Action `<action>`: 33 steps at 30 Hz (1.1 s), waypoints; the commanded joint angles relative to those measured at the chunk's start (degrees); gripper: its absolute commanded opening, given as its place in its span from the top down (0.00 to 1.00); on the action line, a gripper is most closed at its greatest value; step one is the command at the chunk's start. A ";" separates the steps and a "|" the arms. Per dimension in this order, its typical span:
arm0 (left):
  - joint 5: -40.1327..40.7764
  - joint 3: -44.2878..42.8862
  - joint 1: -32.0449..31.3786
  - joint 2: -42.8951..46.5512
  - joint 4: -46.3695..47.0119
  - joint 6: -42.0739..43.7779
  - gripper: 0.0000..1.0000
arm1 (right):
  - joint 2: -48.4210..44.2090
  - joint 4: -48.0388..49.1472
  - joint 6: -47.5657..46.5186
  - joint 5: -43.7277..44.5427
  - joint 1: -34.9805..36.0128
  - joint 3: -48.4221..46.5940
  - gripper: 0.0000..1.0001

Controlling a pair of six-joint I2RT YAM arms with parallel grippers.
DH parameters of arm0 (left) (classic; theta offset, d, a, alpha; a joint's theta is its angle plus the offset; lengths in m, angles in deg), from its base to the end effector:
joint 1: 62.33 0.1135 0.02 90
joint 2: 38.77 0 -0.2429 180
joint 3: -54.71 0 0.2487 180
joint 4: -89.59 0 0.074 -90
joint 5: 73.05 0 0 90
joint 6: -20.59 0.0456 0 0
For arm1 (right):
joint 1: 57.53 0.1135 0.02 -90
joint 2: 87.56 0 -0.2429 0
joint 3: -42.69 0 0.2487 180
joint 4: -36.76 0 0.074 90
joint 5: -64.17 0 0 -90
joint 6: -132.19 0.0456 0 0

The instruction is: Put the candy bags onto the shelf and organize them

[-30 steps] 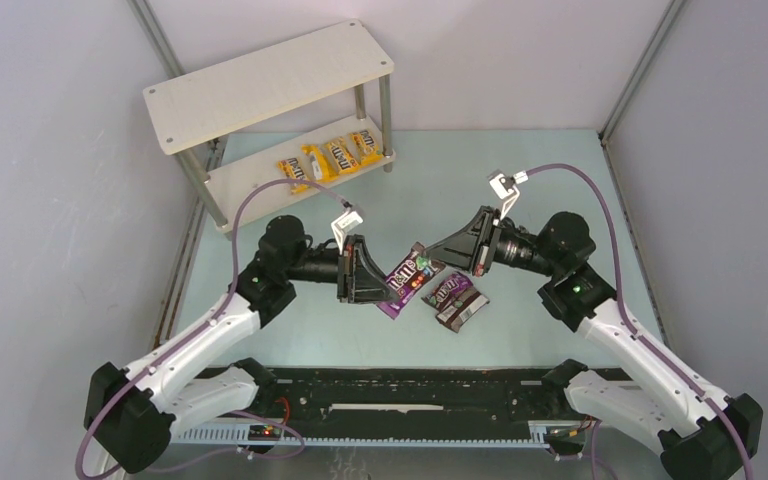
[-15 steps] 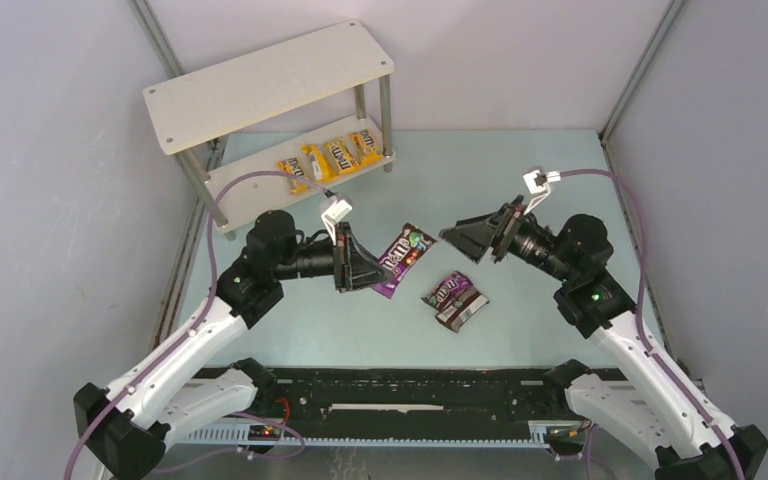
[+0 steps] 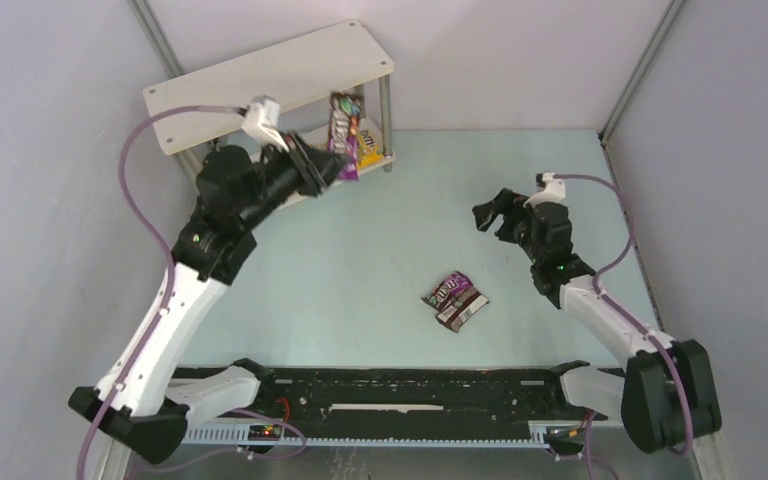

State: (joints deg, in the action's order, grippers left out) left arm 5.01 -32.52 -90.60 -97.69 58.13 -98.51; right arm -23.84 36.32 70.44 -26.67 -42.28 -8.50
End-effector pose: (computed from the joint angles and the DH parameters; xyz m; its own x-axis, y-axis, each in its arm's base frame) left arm 0.1999 -0.1182 0.4330 -0.3561 -0.3487 -0.8669 0.5403 0.6801 -0.4955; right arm 0.2620 0.0721 0.2505 -0.3218 0.4028 -0.8569 -0.1413 0.8744 0.4641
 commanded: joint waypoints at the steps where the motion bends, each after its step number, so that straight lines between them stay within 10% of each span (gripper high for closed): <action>1: 4.48 -7.09 7.25 -7.65 6.83 -10.73 0.82 | 4.26 10.43 -4.82 -0.95 -0.29 3.40 0.06; 8: 1.76 -19.66 14.28 -27.57 19.35 -29.81 0.80 | 6.71 14.45 -3.88 -6.01 -2.09 4.63 0.06; 18: 5.42 -46.17 16.23 -48.58 15.55 -33.41 0.82 | 10.43 16.23 -0.76 -11.02 -6.93 4.63 0.06; 33: 7.46 -52.94 15.46 -59.26 18.23 -41.18 0.79 | 12.99 18.02 2.38 -14.87 -10.29 4.63 0.06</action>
State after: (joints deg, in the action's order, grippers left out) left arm 10.89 -81.09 -74.73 -155.13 74.29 -138.49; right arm -11.53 51.40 71.14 -39.92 -51.55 -3.26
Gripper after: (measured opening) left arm 0.213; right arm 0.942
